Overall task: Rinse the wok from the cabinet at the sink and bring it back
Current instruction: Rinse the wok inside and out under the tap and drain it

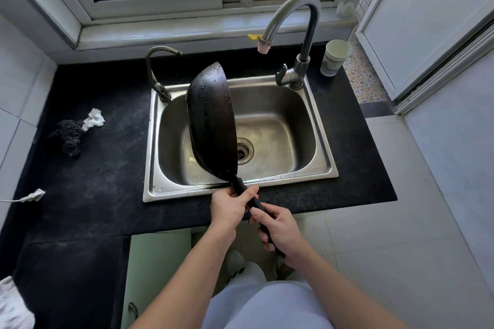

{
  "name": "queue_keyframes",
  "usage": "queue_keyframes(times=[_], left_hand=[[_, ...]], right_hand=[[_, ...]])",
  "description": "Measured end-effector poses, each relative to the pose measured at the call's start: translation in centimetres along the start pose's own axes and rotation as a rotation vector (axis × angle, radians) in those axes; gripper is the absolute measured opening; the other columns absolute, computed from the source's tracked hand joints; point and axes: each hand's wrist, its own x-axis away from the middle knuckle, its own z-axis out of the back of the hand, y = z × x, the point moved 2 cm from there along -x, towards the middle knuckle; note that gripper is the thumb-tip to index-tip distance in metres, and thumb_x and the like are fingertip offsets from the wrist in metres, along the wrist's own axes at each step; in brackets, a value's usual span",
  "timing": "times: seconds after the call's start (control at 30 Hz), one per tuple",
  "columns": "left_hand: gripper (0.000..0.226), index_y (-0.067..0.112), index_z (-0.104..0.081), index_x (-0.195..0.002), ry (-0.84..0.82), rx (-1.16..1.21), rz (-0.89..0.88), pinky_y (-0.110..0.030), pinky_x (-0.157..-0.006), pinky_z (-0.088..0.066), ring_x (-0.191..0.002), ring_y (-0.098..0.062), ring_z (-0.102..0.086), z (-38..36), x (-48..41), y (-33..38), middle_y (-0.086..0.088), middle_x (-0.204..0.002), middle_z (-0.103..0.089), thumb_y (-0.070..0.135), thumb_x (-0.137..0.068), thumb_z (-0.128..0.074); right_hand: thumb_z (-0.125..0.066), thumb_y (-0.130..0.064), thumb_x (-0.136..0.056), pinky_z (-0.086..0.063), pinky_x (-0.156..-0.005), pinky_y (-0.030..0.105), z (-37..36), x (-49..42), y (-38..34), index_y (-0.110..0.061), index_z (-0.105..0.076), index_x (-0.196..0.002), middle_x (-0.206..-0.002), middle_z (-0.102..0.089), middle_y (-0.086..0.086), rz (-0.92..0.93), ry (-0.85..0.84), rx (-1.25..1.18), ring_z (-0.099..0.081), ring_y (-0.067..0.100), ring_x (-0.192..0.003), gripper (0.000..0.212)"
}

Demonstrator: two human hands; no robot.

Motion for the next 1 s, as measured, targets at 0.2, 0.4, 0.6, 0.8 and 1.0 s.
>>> queue_keyframes(times=[0.2,0.4,0.6,0.8,1.0], left_hand=[[0.016,0.010,-0.074,-0.078,-0.012,0.005,0.024,-0.045,-0.084,-0.060,-0.086,-0.026,-0.075,0.0,-0.8,-0.1,-0.009,-0.082,-0.078,0.024,-0.077,-0.082],[0.016,0.008,-0.073,-0.080,-0.015,0.024,0.037,-0.043,-0.082,-0.060,-0.088,-0.029,-0.074,0.1,-1.0,0.3,-0.011,-0.084,-0.078,0.022,-0.078,-0.081],[0.022,0.012,-0.075,-0.077,0.016,-0.007,0.058,-0.051,-0.083,-0.059,-0.084,-0.029,-0.075,0.2,-1.5,-0.1,-0.007,-0.080,-0.078,0.031,-0.072,-0.085],[0.027,0.009,-0.075,-0.079,0.006,-0.028,0.070,-0.050,-0.083,-0.059,-0.083,-0.028,-0.075,0.2,-1.7,0.2,-0.005,-0.078,-0.078,0.033,-0.071,-0.085],[0.025,0.009,-0.074,-0.078,0.006,-0.008,0.074,-0.051,-0.084,-0.059,-0.085,-0.029,-0.075,0.2,-1.8,0.1,-0.005,-0.078,-0.078,0.032,-0.073,-0.084]], right_hand=[[-0.063,-0.020,-0.098,-0.032,-0.034,0.020,-0.2,-0.4,-0.3,-0.009,-0.070,-0.089,-0.072,-0.063,0.000,-0.034,-0.006,-0.044,-0.045,0.010,-0.044,0.016],[-0.063,-0.019,-0.098,-0.031,-0.035,0.019,-0.8,-0.7,-0.2,-0.008,-0.069,-0.089,-0.074,-0.063,0.001,-0.045,0.017,-0.072,-0.045,0.010,-0.043,0.016],[-0.063,-0.020,-0.098,-0.030,-0.034,0.019,-0.9,-1.1,-0.2,-0.012,-0.069,-0.084,-0.073,-0.060,0.000,-0.087,0.019,-0.104,-0.043,0.010,-0.044,0.017],[-0.063,-0.019,-0.098,-0.030,-0.033,0.018,-1.1,-1.2,-0.5,-0.009,-0.067,-0.086,-0.074,-0.059,0.001,-0.103,0.028,-0.121,-0.043,0.010,-0.044,0.016],[-0.063,-0.018,-0.098,-0.029,-0.034,0.019,-1.2,-1.3,-0.6,-0.008,-0.068,-0.089,-0.071,-0.057,0.002,-0.088,0.043,-0.116,-0.043,0.011,-0.044,0.014]])
